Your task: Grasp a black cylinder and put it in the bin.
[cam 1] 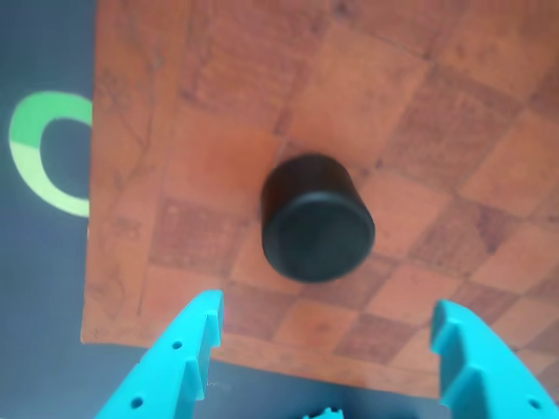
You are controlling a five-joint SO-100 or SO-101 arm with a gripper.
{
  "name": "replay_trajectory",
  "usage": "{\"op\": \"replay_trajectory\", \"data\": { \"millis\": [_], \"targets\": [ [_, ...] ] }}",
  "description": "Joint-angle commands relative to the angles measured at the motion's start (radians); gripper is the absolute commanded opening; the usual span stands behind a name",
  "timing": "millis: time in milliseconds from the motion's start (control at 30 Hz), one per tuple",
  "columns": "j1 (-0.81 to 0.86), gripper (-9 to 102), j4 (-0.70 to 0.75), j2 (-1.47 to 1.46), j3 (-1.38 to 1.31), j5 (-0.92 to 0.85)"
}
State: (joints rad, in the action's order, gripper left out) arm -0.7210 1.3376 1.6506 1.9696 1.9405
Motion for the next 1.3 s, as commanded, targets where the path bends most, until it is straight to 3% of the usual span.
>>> {"op": "replay_trajectory", "data": {
  "millis": [0,500,1267],
  "targets": [
    [0.002,31,-0.006,-0.049,-0.077,-0.006],
    [0.012,30,-0.006,-0.238,-0.153,-0.006],
    [0.015,11,-0.031,-0.239,-0.132,-0.006]
  ]
}}
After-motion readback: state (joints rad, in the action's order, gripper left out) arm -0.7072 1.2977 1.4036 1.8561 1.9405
